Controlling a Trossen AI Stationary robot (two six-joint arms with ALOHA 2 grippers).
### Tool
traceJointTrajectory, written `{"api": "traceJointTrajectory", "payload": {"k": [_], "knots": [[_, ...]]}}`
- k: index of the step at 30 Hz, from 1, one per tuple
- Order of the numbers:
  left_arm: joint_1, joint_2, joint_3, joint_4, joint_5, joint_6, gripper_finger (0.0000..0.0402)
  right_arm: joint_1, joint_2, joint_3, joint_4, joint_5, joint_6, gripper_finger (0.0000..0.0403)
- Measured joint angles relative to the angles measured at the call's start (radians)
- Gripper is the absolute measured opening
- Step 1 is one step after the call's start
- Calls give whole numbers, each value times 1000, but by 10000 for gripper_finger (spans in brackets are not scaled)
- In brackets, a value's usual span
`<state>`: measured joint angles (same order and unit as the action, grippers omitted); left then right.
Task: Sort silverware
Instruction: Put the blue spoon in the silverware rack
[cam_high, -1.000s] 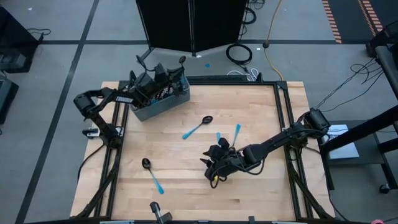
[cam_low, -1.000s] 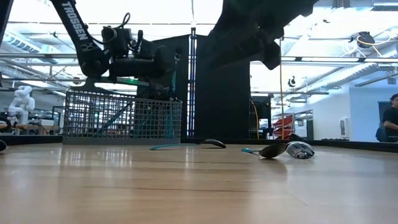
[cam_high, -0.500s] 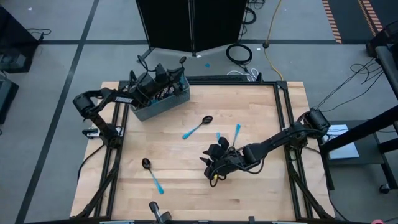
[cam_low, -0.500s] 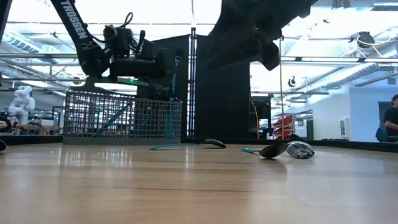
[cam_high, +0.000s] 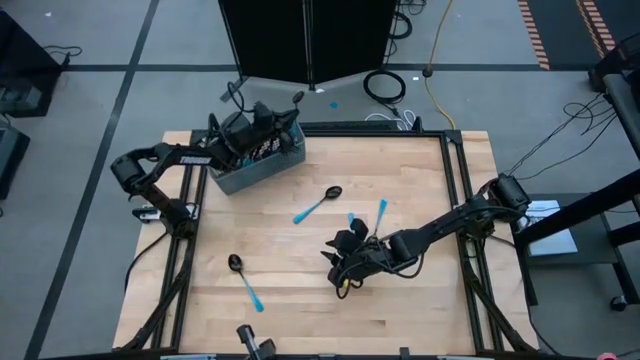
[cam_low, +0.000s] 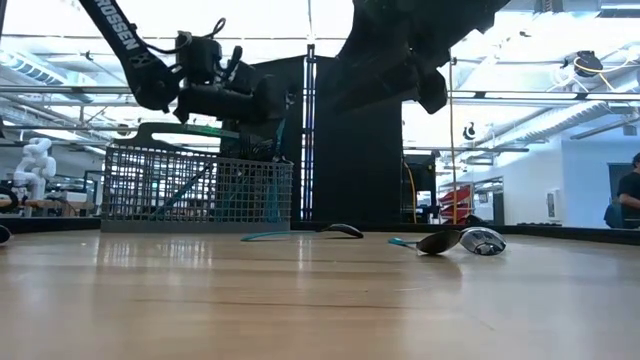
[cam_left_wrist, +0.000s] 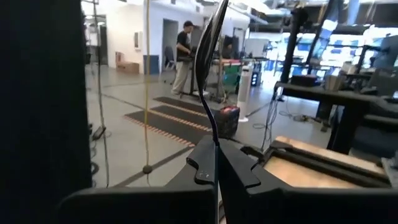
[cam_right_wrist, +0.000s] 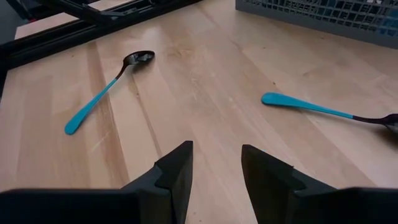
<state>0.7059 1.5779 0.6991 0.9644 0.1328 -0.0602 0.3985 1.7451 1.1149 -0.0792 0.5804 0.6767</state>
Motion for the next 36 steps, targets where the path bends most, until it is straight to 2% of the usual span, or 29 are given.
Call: {"api": "traceJointTrajectory", "payload": {"k": [11,15,19,22,27,32,36], "knots": [[-3,-7,80,17,100,10,0,0,0,0,-1,-1,-9,130],[-20,-9,80,-28,39,17,0,1,0,0,-3,-1,-20,130],[-39,1,80,-108,-26,117,0,1,0,0,-4,-2,-33,130],[-45,29,79,-116,-30,151,0,1,0,0,-4,-2,-35,130],[-28,45,64,-25,-32,124,0,2,0,0,-4,-2,-35,130],[3,46,-60,199,-48,25,0,11,2,0,-1,-2,-31,130],[2,42,-99,227,-82,62,0,17,8,-1,-2,-3,-36,130]]}}
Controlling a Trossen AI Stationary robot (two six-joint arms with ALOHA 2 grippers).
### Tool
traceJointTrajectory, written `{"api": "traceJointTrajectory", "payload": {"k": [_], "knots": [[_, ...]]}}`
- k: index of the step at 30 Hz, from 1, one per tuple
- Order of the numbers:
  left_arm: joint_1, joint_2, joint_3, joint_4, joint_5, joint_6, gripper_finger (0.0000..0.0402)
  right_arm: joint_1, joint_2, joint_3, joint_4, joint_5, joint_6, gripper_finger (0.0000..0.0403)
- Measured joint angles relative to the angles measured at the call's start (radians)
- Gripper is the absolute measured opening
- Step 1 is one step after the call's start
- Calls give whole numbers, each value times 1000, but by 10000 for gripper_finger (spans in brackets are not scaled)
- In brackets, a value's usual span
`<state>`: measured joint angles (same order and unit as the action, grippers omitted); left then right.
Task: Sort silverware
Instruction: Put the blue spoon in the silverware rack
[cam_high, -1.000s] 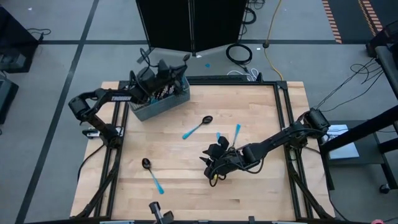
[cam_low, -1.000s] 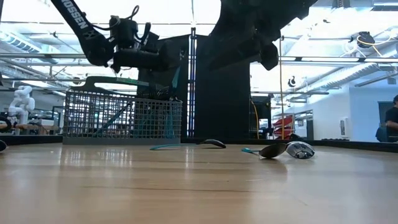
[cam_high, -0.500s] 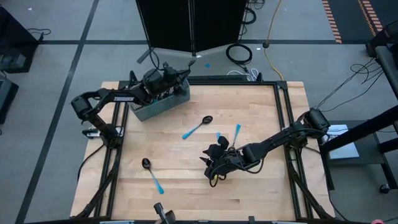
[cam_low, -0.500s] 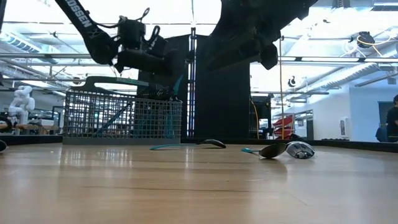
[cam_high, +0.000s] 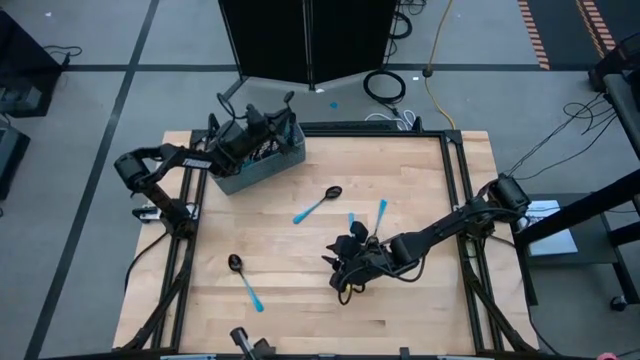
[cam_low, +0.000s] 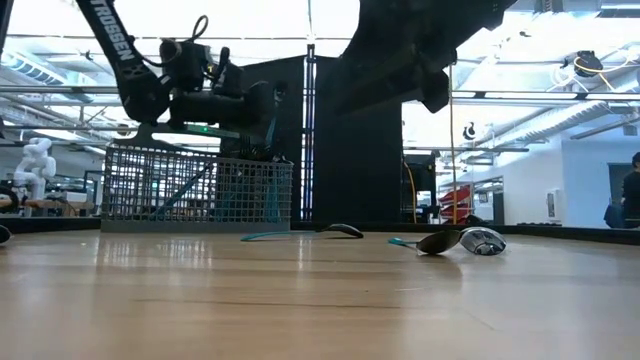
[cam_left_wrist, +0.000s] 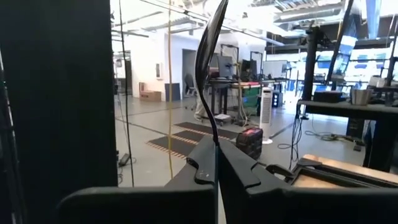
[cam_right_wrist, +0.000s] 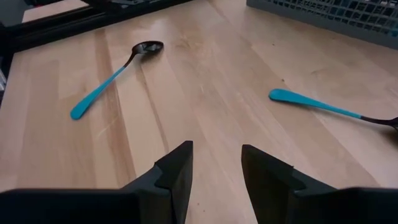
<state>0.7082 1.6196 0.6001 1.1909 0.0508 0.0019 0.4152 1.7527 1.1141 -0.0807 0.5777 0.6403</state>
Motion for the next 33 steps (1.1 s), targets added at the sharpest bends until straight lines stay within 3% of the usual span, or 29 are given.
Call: {"api": "traceJointTrajectory", "payload": {"k": [8,22,26,33], "knots": [[-10,3,22,-20,-29,-12,0,-25,0,0,43,0,-39,130],[-19,3,67,-132,1,23,0,-71,0,0,142,-8,-192,130],[-19,2,68,-142,50,9,0,-87,0,0,159,-10,-221,130],[-26,2,68,-148,75,11,0,-109,0,0,202,-87,-247,130]]}}
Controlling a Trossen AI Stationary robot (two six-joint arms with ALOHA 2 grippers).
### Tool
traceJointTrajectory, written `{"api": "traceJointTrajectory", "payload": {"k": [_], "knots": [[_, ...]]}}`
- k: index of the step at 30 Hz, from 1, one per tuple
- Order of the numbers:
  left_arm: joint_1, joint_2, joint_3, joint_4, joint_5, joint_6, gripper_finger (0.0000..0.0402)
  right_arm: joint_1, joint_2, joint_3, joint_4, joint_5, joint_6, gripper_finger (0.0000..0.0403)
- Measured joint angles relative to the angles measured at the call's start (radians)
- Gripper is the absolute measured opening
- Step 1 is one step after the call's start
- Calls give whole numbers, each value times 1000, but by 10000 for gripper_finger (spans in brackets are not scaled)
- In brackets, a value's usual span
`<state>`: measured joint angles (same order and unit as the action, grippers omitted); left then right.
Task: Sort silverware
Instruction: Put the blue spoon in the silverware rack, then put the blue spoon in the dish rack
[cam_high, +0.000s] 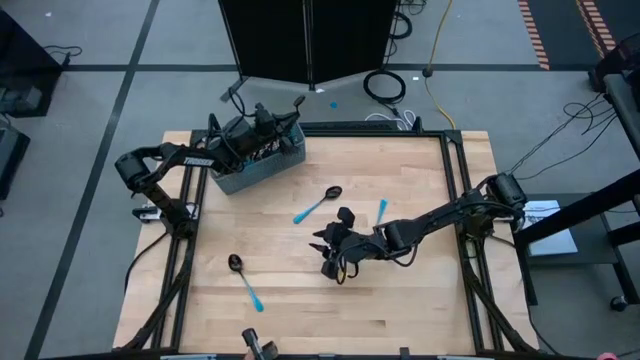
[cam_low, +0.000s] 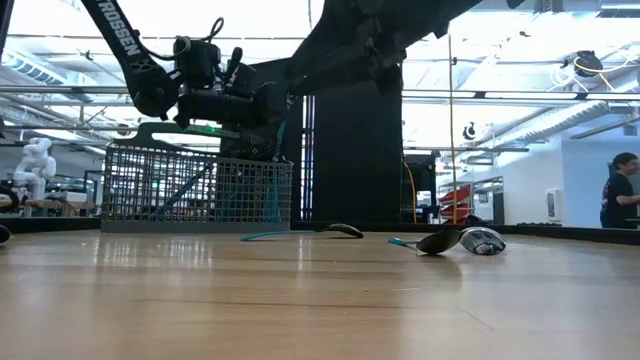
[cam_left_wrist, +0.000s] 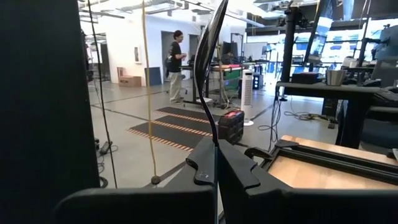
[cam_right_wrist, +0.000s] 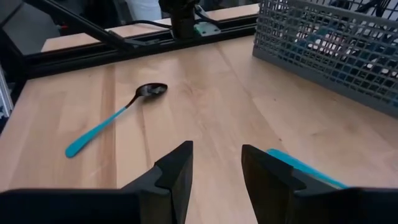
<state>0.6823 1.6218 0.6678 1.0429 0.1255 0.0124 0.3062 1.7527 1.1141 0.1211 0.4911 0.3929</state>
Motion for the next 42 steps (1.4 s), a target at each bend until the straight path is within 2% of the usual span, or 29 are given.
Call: {"api": "traceJointTrajectory", "payload": {"k": [5,14,20,25,33,39,42], "knots": [[0,0,0,-1,1,0,10,-4,0,0,4,0,-24,130],[0,0,0,-4,-1,-5,67,-4,0,0,4,0,-23,130],[0,1,0,-6,-41,22,73,-4,0,0,4,0,-20,130],[0,-28,-4,-24,-9,18,73,-4,0,0,3,-5,-20,130],[-15,-156,-5,-98,1,38,72,-4,0,0,3,-26,-20,130],[-32,-324,-4,-282,5,101,72,-4,1,0,3,-26,-2,130],[-55,-420,-4,-391,76,102,72,-4,1,0,2,-26,10,130]]}}
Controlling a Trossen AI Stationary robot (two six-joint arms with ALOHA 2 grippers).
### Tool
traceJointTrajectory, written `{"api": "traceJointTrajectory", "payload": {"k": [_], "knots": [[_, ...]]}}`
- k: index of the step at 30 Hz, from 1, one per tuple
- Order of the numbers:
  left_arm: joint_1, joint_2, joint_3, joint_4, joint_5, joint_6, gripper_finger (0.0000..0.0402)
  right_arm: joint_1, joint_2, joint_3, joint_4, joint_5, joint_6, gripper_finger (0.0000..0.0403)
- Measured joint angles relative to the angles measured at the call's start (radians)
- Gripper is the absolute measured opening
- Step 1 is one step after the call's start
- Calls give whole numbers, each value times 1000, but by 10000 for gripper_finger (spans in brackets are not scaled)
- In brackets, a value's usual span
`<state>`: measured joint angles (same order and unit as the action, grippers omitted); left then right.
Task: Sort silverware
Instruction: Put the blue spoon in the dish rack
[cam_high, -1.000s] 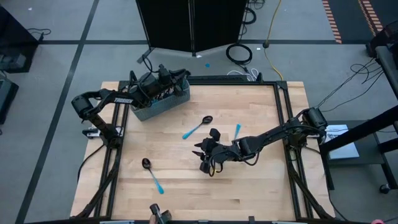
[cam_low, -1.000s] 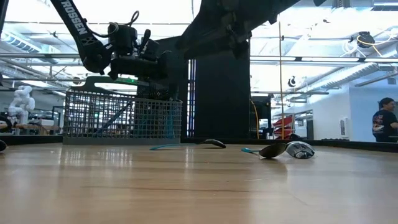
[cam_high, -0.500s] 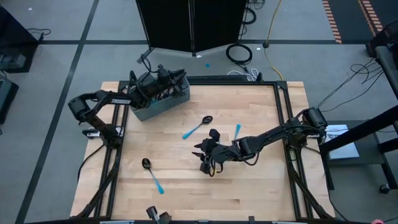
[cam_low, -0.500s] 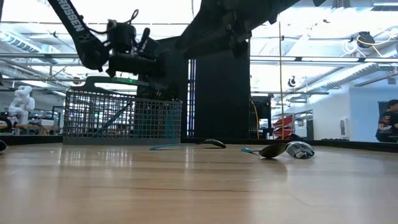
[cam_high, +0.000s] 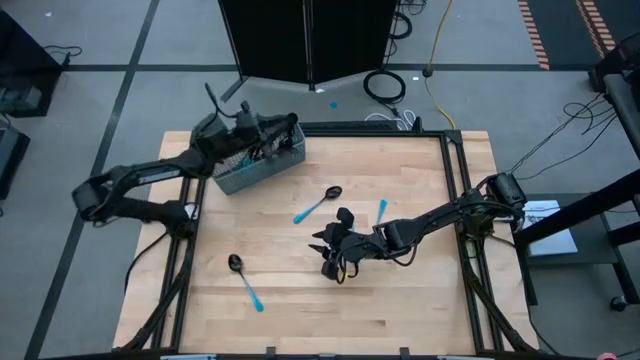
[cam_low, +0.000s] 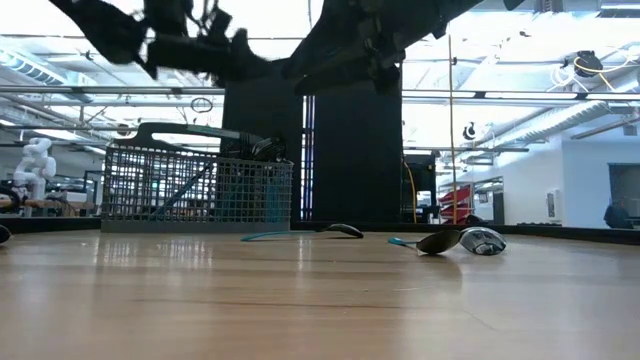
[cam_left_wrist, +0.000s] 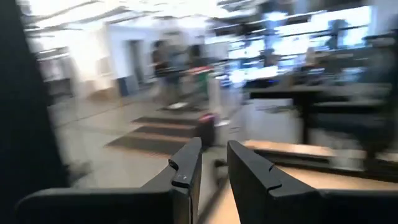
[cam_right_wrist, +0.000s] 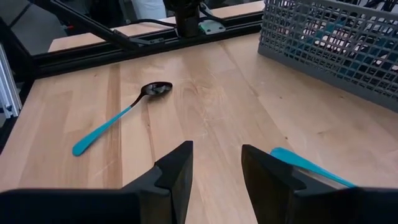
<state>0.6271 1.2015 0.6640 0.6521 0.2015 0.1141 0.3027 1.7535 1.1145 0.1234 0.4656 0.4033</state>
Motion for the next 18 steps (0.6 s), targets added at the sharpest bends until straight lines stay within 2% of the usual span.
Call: {"api": "traceJointTrajectory", "payload": {"k": [4,7,12,14,18], "knots": [[-74,-124,0,-165,169,-3,72,0,0,0,-1,0,1,130],[-174,-196,-5,-274,219,-3,72,0,0,0,-1,0,2,130],[-387,-240,-55,-368,216,-4,72,0,0,0,-1,-6,55,130],[-484,-240,-87,-373,210,-20,72,1,0,0,-3,-68,75,130],[-693,-223,-173,-372,80,-56,72,16,0,1,-30,-162,151,130]]}}
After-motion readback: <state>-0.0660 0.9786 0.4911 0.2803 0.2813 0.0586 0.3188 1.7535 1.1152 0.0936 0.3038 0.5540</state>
